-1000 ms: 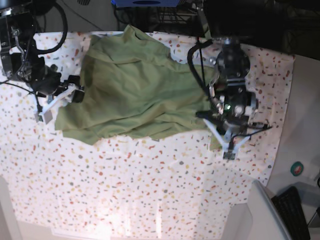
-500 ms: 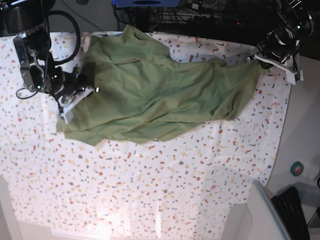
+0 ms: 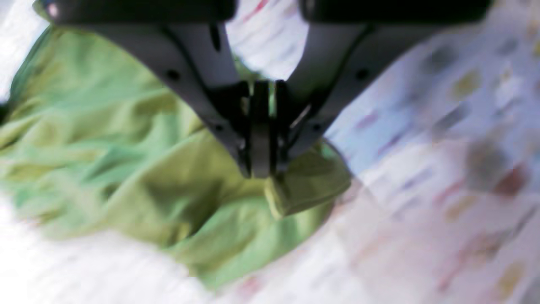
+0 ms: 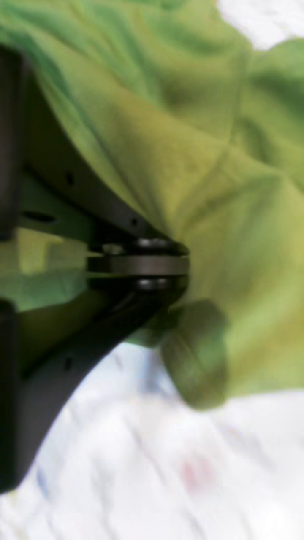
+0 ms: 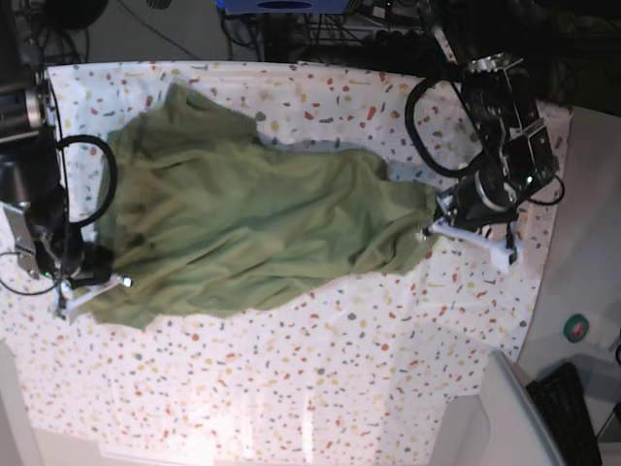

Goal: Layout the t-shirt on the table in an organized manner, then fold the t-shirt properly
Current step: 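Lift the shirt with both grippers and stretch it between them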

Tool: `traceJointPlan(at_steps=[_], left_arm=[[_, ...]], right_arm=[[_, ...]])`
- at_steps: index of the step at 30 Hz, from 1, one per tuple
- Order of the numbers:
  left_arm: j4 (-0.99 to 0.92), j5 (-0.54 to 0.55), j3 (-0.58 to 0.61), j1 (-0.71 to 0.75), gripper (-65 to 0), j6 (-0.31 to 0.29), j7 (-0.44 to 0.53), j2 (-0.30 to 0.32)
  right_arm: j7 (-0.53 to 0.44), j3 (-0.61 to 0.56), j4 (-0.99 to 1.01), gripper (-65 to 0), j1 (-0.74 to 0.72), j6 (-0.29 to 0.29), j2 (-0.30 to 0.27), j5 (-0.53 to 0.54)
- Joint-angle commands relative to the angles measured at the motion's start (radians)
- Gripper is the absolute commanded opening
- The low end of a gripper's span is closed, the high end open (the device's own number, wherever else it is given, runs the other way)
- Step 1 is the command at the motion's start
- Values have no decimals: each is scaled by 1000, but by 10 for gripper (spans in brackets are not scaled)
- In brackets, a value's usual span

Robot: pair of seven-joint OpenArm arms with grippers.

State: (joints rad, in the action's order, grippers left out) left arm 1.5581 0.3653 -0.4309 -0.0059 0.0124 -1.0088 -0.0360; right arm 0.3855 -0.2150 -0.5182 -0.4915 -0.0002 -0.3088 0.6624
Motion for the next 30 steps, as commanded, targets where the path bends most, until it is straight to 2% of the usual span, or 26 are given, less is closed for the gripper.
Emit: traceJointPlan(at_steps=[1, 4, 6, 8, 10, 12, 14, 15, 18, 21, 23, 25, 27, 30], left_arm=[[-5, 10, 22, -42, -650, 13, 11, 3], [-63, 13, 62, -128, -650, 36, 9, 3], [-61, 16, 62, -145, -650, 41, 5, 3], [-32, 16, 62, -125, -650, 41, 5, 6], [14, 16, 60, -69, -650, 41, 5, 12], [63, 18, 60, -3, -650, 36, 5, 34], [130, 19, 60, 77, -650, 34, 8, 44], [161, 19, 60, 114, -650, 34, 9, 44], [239, 19, 19, 209, -650, 11, 11, 57], [258, 19, -59, 257, -650, -87, 11, 55], [258, 19, -108, 278, -650, -153, 11, 54], [258, 19, -128, 297, -650, -188, 11, 54], [256, 16, -130, 310, -650, -206, 11, 57], [255, 13, -128, 312, -650, -206, 11, 57]], right_arm=[[-58, -11, 16, -650, -59, 1, -7, -26], [-221, -25, 48, -650, -101, 1, -5, -126], [-256, -25, 17, -650, -105, 1, -11, -148], [-204, -22, -55, -650, -94, 1, -37, -145], [-76, -5, -213, -650, -23, 1, -79, -142], [28, 73, -417, -650, 86, -1, -88, -119], [108, 200, -655, -650, 248, -4, -80, -92], [142, 259, -771, -650, 331, -4, -71, -82], [220, 406, -1046, -650, 549, -4, 18, -77], [278, 500, -1190, -650, 704, -4, 125, -76], [283, 552, -1227, -485, 790, 1, 184, -74], [277, 556, -1238, -393, 862, 2, 222, -74], [277, 546, -1236, -389, 911, 9, 245, -76], [281, 516, -1193, -377, 942, 59, 253, -79]])
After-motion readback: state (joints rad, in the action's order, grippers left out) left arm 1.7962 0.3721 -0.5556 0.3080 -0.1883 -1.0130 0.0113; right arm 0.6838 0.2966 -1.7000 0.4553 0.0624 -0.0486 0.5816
